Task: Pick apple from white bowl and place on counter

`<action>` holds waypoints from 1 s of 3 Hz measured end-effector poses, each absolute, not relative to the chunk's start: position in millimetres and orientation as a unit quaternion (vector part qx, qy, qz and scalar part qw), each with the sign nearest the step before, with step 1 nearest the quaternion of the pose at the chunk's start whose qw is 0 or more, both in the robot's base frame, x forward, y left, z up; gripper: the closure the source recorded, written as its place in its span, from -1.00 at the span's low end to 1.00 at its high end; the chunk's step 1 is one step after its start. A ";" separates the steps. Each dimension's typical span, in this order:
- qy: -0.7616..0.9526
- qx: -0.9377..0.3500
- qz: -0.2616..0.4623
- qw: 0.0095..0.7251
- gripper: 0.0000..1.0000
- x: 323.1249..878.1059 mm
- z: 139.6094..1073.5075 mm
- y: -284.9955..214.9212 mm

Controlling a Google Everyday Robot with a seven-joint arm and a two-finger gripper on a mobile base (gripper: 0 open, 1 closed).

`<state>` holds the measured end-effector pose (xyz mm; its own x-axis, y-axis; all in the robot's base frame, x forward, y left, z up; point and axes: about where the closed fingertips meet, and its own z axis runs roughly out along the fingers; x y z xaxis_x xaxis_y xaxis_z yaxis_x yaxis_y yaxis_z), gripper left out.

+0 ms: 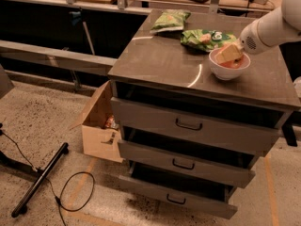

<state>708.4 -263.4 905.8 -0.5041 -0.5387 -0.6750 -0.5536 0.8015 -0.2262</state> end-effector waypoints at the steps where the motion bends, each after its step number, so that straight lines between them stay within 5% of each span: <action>1: 0.851 -0.327 0.012 0.412 1.00 716.0 929.5 -250.7; 3: 0.805 -0.371 0.031 0.462 1.00 724.8 985.4 -204.9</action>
Offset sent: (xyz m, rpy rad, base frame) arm 0.0190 0.0532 0.0990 0.0116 -0.2126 0.1547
